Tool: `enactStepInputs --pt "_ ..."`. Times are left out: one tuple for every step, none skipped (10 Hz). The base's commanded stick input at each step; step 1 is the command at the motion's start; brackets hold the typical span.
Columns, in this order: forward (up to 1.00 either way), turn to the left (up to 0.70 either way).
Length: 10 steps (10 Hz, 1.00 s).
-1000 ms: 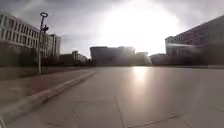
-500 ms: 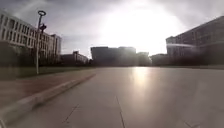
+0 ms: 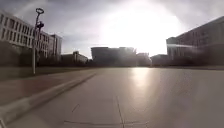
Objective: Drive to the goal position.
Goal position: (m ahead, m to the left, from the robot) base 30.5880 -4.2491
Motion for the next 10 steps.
enactStepInputs --pt "0.7 0.0" --pt "0.7 0.0" --pt "0.7 0.0" --pt "0.7 -0.11" --pt "0.7 -0.35" --pt "0.7 -0.35" --pt "0.7 0.0" --pt "0.7 0.0" --pt "0.7 0.0" --pt "0.7 0.0"
